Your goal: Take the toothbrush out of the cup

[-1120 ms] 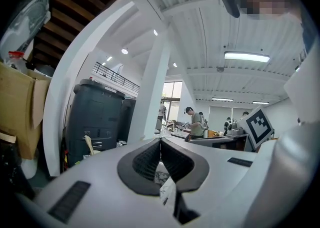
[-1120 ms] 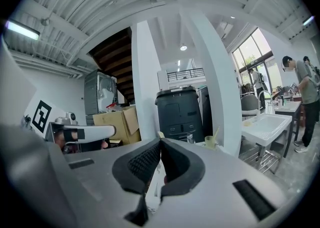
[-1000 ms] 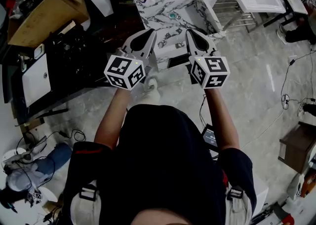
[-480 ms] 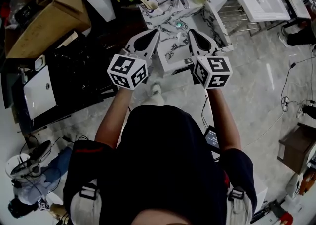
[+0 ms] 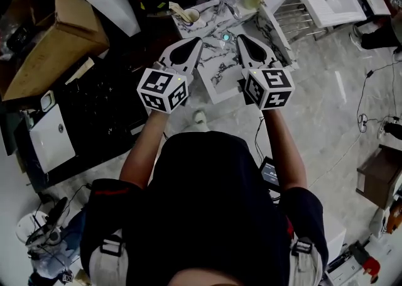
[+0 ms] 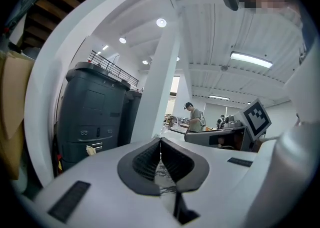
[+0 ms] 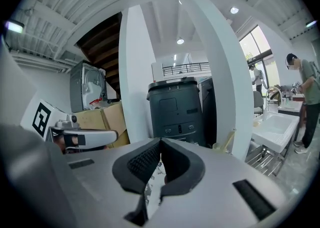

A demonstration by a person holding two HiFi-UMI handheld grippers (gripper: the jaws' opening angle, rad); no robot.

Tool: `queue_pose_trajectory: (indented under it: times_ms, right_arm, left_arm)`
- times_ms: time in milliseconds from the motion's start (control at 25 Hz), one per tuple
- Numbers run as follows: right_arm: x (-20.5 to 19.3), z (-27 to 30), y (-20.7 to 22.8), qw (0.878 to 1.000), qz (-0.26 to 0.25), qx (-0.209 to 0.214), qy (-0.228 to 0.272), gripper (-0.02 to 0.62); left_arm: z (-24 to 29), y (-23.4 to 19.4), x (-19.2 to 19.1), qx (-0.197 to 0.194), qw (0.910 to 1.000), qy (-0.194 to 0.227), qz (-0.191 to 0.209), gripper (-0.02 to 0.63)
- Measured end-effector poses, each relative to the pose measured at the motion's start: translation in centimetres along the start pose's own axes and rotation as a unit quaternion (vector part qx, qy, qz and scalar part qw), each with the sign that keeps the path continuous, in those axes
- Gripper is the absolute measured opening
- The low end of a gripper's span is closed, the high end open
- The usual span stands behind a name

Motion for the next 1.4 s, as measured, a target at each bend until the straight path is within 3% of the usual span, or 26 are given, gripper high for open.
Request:
queue_pose_trajectory:
  times_ms: [400, 720, 1120, 1400]
  right_arm:
    - [-1.6, 2.3, -0.2, 1.000, 0.008, -0.014, -0.021, 0.034]
    - [-2.3, 2.9, -0.6, 1.000, 0.008, -0.007, -0.028, 0.034]
    - [-2.7, 4.9, 0.9, 0.999, 0.015, 0.012, -0.037, 0.034]
    - [-4.0, 7.4, 1.8, 0.997, 0.024, 0.043, -0.058, 0.034]
  left_arm:
    - [0.4, -2.7, -1.6, -0.007, 0.9995, -0.015, -0.025, 0.014]
    - [0.0, -4.0, -2.6, 0.010, 0.9989, -0.018, -0.042, 0.014]
    - [1.2, -6.5, -3.7, 0.052, 0.9961, -0.017, -0.069, 0.014]
    - [2.0, -9.6, -6.0, 0.108, 0.9879, -0.020, -0.109, 0.014]
Point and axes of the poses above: the fingertips, and each gripper's own axes: z forward along the fingers, y to its right, x out of its top, the point moved 3 cm from there along -z, backward along the fingers, and after that the axes turned 11 degrees about y, right-handed, at the moved point
